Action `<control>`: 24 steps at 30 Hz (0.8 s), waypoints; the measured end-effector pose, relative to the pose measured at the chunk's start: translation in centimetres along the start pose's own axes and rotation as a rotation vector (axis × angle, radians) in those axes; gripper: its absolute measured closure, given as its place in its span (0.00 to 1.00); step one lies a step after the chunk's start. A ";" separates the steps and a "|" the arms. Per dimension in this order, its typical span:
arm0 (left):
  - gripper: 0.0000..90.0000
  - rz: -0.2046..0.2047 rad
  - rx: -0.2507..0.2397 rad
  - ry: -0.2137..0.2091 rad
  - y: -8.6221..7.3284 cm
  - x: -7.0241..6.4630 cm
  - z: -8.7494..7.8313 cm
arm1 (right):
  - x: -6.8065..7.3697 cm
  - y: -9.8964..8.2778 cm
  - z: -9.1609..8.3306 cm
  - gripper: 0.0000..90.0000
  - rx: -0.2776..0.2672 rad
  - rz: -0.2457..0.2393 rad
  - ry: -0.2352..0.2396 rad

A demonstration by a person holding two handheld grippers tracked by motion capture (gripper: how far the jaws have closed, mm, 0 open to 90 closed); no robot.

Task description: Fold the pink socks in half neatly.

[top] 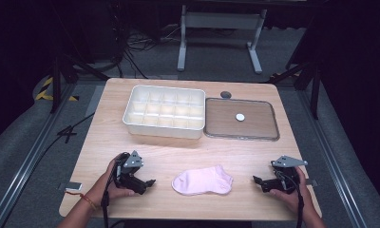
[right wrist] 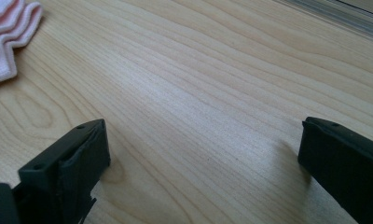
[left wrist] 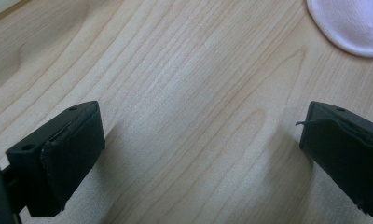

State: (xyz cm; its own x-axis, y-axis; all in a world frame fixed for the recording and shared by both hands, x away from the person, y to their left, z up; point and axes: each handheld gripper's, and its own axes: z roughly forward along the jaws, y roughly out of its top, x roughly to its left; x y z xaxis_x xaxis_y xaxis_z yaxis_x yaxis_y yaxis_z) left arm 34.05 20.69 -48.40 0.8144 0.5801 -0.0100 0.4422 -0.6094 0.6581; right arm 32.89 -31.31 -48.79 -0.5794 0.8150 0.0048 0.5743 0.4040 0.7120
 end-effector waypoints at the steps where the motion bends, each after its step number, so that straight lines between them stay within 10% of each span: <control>1: 0.00 -0.001 0.000 0.000 0.0 0.0 0.0 | 0.0 0.0 0.0 0.03 0.001 -0.002 -0.001; 24: 0.00 0.001 -0.002 -0.002 -0.1 -0.2 -0.1 | 0.0 -0.1 -0.2 0.08 -0.013 0.000 0.016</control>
State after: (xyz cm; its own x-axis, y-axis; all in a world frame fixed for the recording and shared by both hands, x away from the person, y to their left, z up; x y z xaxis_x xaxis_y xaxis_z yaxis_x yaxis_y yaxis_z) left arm 33.84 20.71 -48.40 0.8158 0.5783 -0.0104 0.4404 -0.6094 0.6593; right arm 32.74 -31.47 -48.71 -0.5884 0.8084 0.0155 0.5667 0.3986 0.7211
